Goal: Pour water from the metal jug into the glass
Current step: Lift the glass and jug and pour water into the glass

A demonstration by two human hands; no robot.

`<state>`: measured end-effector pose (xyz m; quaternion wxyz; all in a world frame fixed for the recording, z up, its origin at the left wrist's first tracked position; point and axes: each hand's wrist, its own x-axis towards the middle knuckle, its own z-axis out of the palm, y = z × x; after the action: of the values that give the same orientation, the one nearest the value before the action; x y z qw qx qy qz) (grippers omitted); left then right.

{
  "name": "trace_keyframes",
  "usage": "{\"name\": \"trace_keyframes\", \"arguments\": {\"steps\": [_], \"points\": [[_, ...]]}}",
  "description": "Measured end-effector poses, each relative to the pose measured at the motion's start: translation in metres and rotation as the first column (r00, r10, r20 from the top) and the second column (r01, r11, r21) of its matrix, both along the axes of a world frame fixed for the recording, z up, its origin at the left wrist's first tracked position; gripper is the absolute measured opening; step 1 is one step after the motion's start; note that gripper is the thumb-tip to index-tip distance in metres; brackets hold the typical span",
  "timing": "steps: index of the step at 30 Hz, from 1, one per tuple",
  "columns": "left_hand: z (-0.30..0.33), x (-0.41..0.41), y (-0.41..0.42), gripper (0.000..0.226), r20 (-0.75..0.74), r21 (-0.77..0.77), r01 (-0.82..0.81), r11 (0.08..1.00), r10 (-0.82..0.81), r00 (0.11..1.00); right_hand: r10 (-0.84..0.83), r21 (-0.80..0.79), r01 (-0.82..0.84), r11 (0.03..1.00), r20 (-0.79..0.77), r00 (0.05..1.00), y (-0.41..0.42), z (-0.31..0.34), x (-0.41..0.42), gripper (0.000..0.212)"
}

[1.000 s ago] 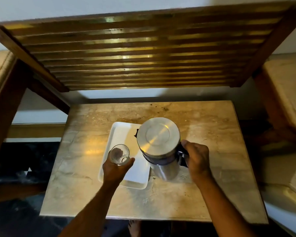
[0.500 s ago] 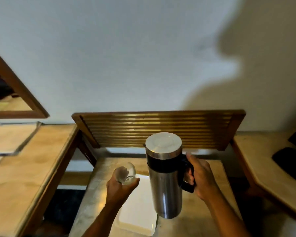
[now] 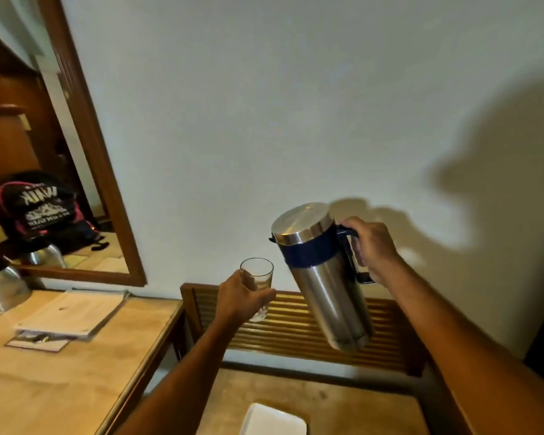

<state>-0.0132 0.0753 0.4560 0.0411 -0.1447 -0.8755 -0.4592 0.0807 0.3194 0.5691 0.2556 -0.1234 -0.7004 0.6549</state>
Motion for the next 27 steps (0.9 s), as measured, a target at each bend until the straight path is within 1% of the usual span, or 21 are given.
{"name": "trace_keyframes", "arguments": {"steps": [3,5,9,12,15,20,22,24,27], "points": [[0.031,-0.011,-0.001,0.057,-0.036,0.028,-0.003,1.000,0.004,0.999,0.026,0.091,-0.028,0.995,0.020,0.999,-0.001,0.032,-0.008,0.052],[0.046,-0.018,0.001,0.059,-0.062,0.034,0.009,0.999,-0.007,0.998,0.031,0.154,-0.035,0.987,0.031,0.999,0.001,0.051,-0.012,0.051],[0.061,-0.024,0.003,0.061,-0.110,0.039,0.019,0.999,-0.015,0.994,0.058,0.256,-0.072,0.964,0.061,0.996,0.003,0.075,-0.020,0.050],[0.063,-0.024,0.003,0.059,-0.118,0.038,0.033,0.999,-0.028,0.993,0.058,0.356,-0.088,0.930,0.094,0.994,0.002,0.087,-0.025,0.046],[0.061,-0.021,0.004,0.064,-0.118,0.042,0.052,0.998,-0.047,0.992,0.041,0.485,-0.110,0.868,0.150,0.988,-0.002,0.098,-0.029,0.049],[0.057,-0.024,0.007,0.070,-0.098,0.081,0.080,0.994,-0.072,0.993,0.003,0.601,-0.106,0.792,0.171,0.985,-0.017,0.125,-0.040,0.046],[0.056,-0.027,0.009,0.069,-0.092,0.088,0.085,0.993,-0.077,0.993,0.002,0.666,-0.117,0.737,0.170,0.985,-0.025,0.136,-0.044,0.042],[0.055,-0.030,0.010,0.067,-0.093,0.093,0.080,0.992,-0.071,0.993,0.008,0.735,-0.149,0.661,0.191,0.982,-0.034,0.147,-0.048,0.038],[0.055,-0.034,0.010,0.061,-0.113,0.095,0.078,0.992,-0.067,0.991,0.006,0.801,-0.179,0.572,0.214,0.977,-0.042,0.160,-0.053,0.038]]}}
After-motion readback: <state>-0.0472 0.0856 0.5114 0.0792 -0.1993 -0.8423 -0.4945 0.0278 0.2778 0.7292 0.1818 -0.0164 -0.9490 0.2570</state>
